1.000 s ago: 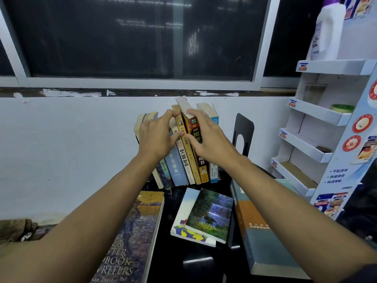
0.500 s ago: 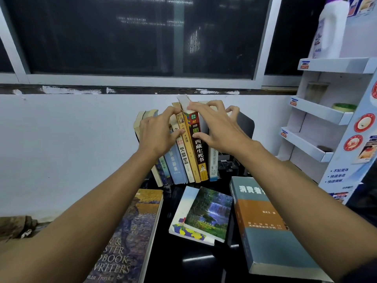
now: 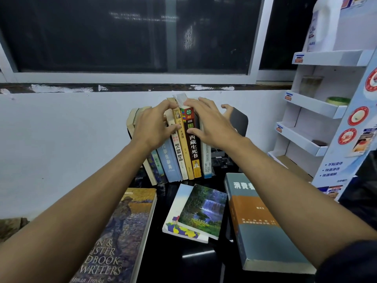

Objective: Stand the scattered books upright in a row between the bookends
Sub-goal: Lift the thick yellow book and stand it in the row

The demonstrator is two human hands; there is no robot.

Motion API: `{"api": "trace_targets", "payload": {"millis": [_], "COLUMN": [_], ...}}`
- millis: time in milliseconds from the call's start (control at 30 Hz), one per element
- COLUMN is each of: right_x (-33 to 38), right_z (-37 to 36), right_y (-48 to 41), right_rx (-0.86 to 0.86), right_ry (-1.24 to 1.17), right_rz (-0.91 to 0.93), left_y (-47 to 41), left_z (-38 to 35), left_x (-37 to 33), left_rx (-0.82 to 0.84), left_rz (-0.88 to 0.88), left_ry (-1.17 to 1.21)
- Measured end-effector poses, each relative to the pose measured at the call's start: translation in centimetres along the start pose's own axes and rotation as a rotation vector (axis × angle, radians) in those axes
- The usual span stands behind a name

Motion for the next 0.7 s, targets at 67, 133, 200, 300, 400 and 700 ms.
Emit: {"api": "trace_targets", "payload": {"millis": [67,133,200,300,400,700], "right_x": [-0.1,-0.4,-0.7,-0.5,-0.2,0.5], "right_z": [-0.2,0.0,0.1,0.1,0.0,0.4], "right_y": [0.1,0.2,0.1,-0.1,-0.4,-0.4], "right_rx": [-0.008,-0.017,-0.004,0.011,0.030,0.150], "right_ry": [0.000,-0.004,-0.012,-0.008,-0.020,0.016], "right_rz": [-0.007,-0.020,-0.033,-0.034,-0.016,0.022], "left_y": [0.2,0.3,0.4,0.3,0.2,0.5], "left_z": [0.1,0.2,0.2,0.1,-0.3,0.0], "left_x": [-0.1,-0.3,-0.5,-0.8,-0.7,-0.5], "left_rx": [-0.005,-0.009,-0.009,-0.006,-0.001,0.039], "left_rz": [0.003,0.003,-0.007,-0.017,-0.016,0.024], "left_ry": [0.017,0.031,0.027,-0.005,-0.039,-0.125]}}
Point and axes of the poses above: each hand's wrist, its own y-axis away from the middle knuckle, its own z-axis out of the back of the hand, x = y × z, the point moved 7 cm from there along -y, towards the middle knuckle
